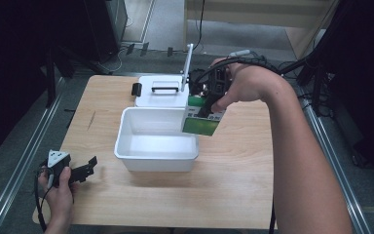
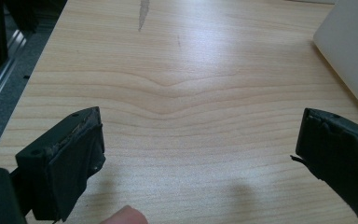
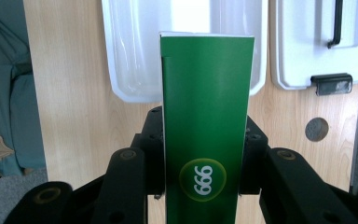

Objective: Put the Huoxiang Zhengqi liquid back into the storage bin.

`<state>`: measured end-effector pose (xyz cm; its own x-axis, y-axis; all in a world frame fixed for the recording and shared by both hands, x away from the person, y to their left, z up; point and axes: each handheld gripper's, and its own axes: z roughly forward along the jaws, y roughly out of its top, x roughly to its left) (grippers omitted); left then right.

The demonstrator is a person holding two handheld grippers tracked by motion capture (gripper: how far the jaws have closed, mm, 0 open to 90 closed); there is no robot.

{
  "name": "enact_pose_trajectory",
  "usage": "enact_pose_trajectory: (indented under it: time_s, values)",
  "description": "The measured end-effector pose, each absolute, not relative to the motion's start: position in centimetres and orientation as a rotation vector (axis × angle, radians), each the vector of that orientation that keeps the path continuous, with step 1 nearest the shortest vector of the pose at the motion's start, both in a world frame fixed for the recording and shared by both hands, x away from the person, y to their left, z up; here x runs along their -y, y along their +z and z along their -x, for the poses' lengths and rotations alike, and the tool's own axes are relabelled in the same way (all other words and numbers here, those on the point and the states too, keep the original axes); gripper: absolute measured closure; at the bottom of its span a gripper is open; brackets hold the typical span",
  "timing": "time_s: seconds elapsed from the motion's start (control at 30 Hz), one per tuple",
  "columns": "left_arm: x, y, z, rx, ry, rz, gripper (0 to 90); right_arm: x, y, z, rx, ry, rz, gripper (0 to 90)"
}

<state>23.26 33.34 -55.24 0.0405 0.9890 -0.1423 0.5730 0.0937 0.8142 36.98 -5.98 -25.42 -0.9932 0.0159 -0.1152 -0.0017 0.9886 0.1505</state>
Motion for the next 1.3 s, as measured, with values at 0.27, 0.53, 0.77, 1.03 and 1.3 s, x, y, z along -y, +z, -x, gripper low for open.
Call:
enact_pose_trajectory:
  time_s: [0.27,0.53,0.77,1.03,1.3]
  values:
    - [-33.3,-55.2,-23.3,-1.623,0.701,-1.572,1.8,3.9,-25.7,-37.0,-3.036,0.213,0.023,63.5]
    - [-33.3,-55.2,-23.3,-1.623,0.705,-1.572,1.8,2.0,-26.0,-36.9,-3.044,0.211,0.073,63.5]
    - [-33.3,-55.2,-23.3,-1.622,0.703,-1.572,1.8,1.3,-26.6,-37.0,-3.047,0.187,0.083,63.5]
    - [-33.3,-55.2,-23.3,-1.622,0.699,-1.57,1.8,1.0,-27.2,-37.4,-3.051,0.179,0.111,63.4]
    - [-33.3,-55.2,-23.3,-1.622,0.699,-1.566,1.7,0.8,-28.1,-37.6,-3.052,0.16,0.111,63.4]
